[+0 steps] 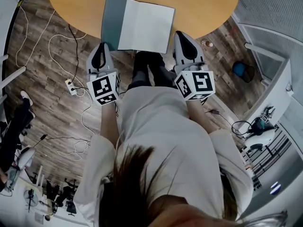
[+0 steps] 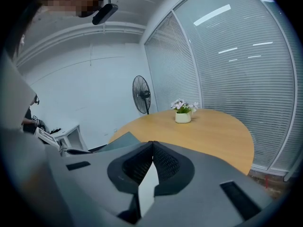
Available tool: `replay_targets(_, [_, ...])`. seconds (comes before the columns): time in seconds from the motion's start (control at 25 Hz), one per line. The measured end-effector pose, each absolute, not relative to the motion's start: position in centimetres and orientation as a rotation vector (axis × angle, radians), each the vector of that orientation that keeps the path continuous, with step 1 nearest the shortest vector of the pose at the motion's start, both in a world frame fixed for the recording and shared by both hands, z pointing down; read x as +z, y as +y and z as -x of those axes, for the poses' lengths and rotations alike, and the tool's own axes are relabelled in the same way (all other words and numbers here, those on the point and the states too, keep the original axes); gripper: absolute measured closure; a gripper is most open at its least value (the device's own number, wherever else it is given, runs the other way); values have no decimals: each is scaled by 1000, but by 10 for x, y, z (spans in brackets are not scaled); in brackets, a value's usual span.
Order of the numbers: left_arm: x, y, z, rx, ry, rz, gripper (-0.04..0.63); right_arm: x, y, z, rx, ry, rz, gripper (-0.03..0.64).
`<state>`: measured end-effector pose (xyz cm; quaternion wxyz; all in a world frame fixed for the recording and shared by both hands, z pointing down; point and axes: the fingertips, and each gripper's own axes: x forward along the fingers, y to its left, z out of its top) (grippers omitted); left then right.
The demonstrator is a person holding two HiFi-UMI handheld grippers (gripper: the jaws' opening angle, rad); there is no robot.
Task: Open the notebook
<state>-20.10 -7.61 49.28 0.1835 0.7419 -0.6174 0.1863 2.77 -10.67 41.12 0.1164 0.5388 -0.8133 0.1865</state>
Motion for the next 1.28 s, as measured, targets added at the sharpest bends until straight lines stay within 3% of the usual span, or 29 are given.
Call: replay_targets(1.28, [580,-84,235,618,-1750,-1840,561,415,-115,-26,548,-2354,-1557,615])
